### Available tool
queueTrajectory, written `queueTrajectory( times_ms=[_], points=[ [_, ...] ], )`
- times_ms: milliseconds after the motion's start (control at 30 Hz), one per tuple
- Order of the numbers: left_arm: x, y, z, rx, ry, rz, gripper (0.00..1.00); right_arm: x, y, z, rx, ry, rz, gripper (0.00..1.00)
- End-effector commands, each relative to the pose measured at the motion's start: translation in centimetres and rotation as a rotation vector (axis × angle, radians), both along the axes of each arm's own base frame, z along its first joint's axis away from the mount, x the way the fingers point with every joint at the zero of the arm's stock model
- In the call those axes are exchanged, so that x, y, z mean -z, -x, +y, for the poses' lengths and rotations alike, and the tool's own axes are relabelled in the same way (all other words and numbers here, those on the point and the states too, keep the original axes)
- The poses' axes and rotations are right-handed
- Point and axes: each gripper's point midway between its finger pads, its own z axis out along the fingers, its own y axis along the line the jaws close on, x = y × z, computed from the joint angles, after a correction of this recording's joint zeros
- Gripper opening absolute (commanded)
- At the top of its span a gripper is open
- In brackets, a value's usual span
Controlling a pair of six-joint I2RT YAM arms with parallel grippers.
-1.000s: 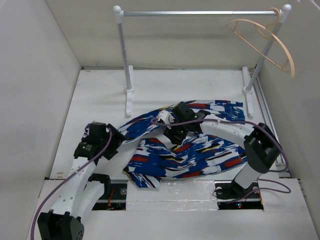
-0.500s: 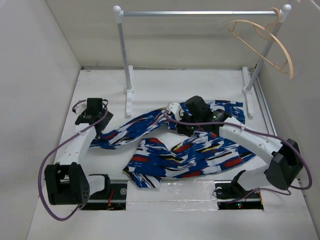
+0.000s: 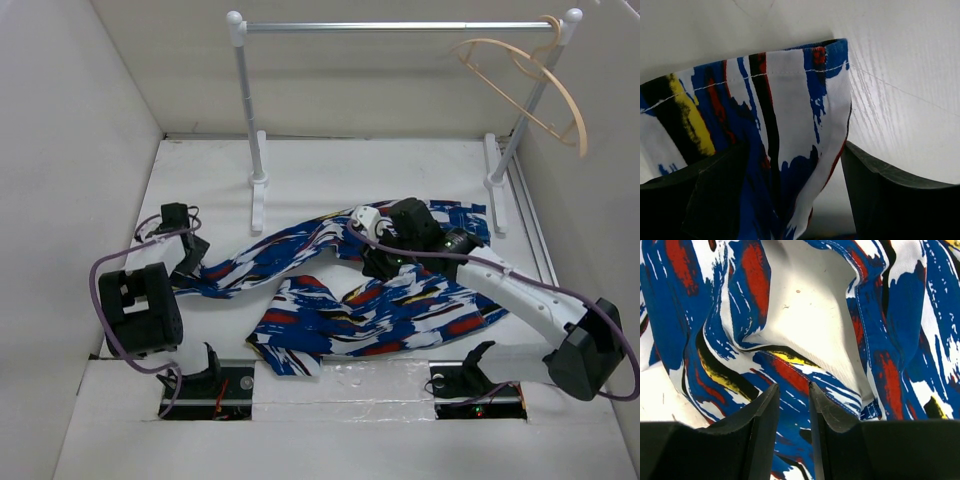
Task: Place the trousers on the hanger
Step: Flatten out the trousers at the center of the board.
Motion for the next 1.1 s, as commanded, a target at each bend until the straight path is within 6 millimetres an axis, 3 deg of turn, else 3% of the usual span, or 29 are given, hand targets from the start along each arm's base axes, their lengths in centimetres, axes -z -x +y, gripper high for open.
queueTrajectory(
  times_ms=[0,67,100,133,167,300,333,367,400,433,567,633,667,800,833,900,967,1067],
  points=[
    [-1.0,-2.3,0.6,0.028,-0.033,-0.054,0.69,-2.2,-0.3,0.3,0.045,-0.065,-0.056,0.35],
    [-0.7,-2.7,0.3,0.045,-0.016,-0.059,0.59,-2.6,-0.3,-0.2,0.073,-0.068,-0.074,0.35],
    [-0.8,-3.4,0.2,0.072,-0.015,-0.078,0.26,-2.7,-0.2,-0.5,0.088,-0.07,-0.074,0.35],
    [-0.7,-3.5,0.2,0.073,-0.013,-0.075,0.08,-2.8,0.0,-0.6,0.092,-0.075,-0.074,0.35],
    [-0.9,-3.9,0.3,0.079,-0.015,-0.078,0.0,-2.8,-0.2,-1.0,0.119,-0.065,-0.083,0.35],
    [-3.2,-6.0,1.2,0.084,-0.049,-0.083,0.0,-2.3,-1.6,-4.1,0.282,-0.04,-0.099,0.36],
    [-6.4,-8.2,2.0,0.081,-0.086,-0.151,0.0,-1.8,-2.5,-5.9,0.346,-0.041,-0.08,0.38],
    [-6.4,-8.2,2.0,0.081,-0.086,-0.152,0.0,-1.8,-2.4,-6.0,0.347,-0.043,-0.081,0.38],
    [-7.4,-8.5,2.4,0.072,-0.104,-0.161,0.0,-1.4,-2.2,-6.6,0.36,-0.035,-0.053,0.38],
    [-9.8,-9.7,3.2,0.055,-0.147,-0.207,0.0,-1.4,-2.5,-7.3,0.39,-0.037,-0.045,0.38],
    [-13.0,-12.3,4.5,0.035,-0.201,-0.274,0.0,-1.6,-3.1,-10.0,0.515,-0.024,-0.07,0.41],
    [-12.6,-13.5,5.0,0.025,-0.205,-0.237,0.0,-1.6,-3.3,-11.7,0.591,-0.022,-0.085,0.46],
    [-12.4,-13.9,5.1,0.021,-0.206,-0.227,0.0,-1.5,-3.9,-13.4,0.667,-0.005,-0.105,0.48],
    [-9.5,-14.6,6.1,0.003,-0.217,-0.084,0.0,-0.6,-5.4,-17.3,0.849,-0.004,-0.127,0.59],
    [-9.0,-15.5,6.4,0.005,-0.22,-0.07,0.0,0.8,-5.4,-18.1,0.877,0.018,-0.111,0.63],
    [-8.4,-15.8,6.6,0.015,-0.228,-0.052,0.0,1.6,-6.2,-19.7,0.974,0.003,-0.098,0.65],
    [-7.7,-15.9,7.0,0.018,-0.251,-0.031,0.0,3.5,-6.5,-22.8,1.086,0.04,-0.071,0.67],
    [-6.5,-16.1,7.7,0.028,-0.281,0.014,0.0,4.6,-6.7,-27.0,1.258,0.065,-0.09,0.73]
  ],
)
